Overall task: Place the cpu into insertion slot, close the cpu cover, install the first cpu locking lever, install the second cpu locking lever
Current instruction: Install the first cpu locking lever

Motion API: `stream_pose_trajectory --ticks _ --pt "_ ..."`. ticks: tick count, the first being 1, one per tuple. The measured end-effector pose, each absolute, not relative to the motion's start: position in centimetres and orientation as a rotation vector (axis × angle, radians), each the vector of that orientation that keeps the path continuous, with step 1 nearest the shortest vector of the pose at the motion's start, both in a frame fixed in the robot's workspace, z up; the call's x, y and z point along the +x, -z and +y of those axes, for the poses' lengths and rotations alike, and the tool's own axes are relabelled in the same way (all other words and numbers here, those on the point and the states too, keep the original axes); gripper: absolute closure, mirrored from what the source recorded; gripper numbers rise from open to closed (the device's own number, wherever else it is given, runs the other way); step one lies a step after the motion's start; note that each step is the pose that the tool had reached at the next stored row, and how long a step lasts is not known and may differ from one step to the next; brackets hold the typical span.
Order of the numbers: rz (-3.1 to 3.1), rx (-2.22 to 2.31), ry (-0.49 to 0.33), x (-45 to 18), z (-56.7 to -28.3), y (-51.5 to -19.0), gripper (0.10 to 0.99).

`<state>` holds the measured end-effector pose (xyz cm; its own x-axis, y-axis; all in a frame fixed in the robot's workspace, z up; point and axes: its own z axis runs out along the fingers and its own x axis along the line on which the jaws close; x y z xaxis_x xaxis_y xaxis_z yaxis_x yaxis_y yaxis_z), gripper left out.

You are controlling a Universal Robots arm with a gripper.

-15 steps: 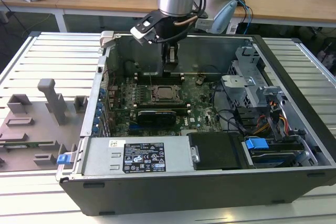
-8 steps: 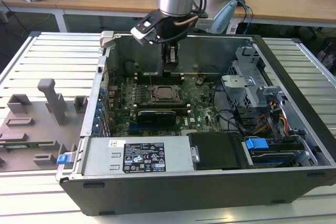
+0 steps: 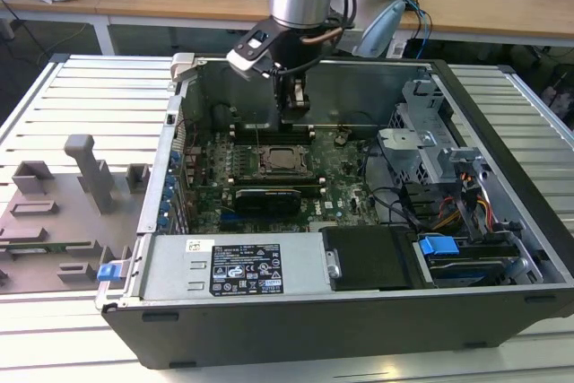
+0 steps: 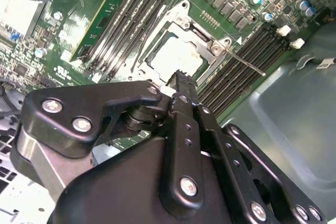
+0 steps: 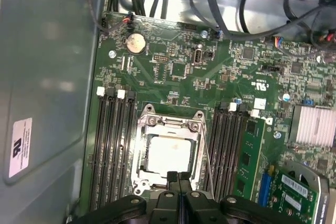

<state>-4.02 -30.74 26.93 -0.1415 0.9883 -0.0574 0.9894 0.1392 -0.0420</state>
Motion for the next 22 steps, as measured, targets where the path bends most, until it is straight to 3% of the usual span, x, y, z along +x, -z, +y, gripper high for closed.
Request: stream_pose_trajectory --ticks 22 --pt "2.671 1.597 0.102 -4.01 -30.74 -26.93 0.980"
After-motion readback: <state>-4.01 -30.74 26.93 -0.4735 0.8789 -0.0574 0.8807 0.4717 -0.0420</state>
